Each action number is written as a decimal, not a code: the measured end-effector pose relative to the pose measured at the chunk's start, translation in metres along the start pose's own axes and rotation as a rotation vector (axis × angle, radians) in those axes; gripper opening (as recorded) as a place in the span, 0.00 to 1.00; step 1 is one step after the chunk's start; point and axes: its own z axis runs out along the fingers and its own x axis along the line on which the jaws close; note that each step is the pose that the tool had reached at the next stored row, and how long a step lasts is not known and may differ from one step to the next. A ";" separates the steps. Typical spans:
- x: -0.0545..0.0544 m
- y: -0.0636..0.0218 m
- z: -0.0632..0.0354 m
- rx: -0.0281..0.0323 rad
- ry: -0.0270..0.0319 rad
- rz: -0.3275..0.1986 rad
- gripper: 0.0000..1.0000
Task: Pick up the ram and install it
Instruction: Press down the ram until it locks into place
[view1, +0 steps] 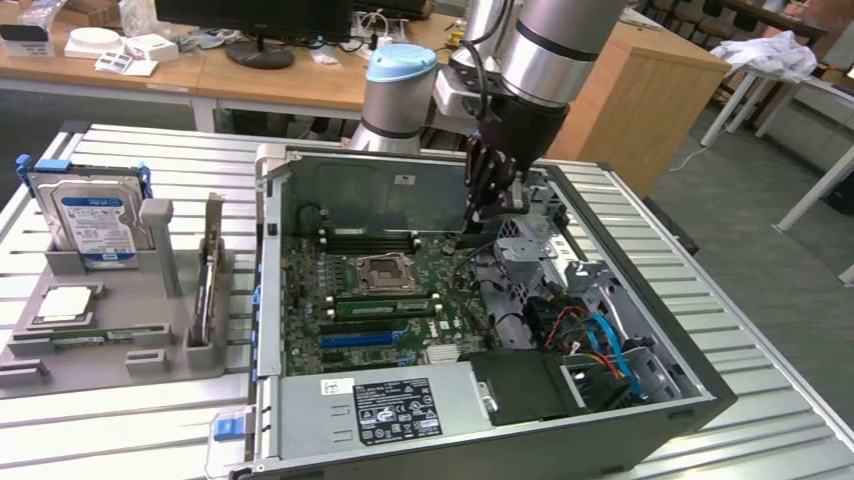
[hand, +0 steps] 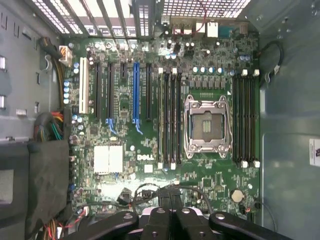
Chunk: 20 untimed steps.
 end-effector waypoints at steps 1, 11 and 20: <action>0.000 0.0018 0.0001 -0.0001 0.0000 0.000 0.11; 0.000 0.0122 0.0005 0.0000 0.0000 0.000 0.11; 0.000 0.0167 0.0007 0.0000 0.0000 0.000 0.11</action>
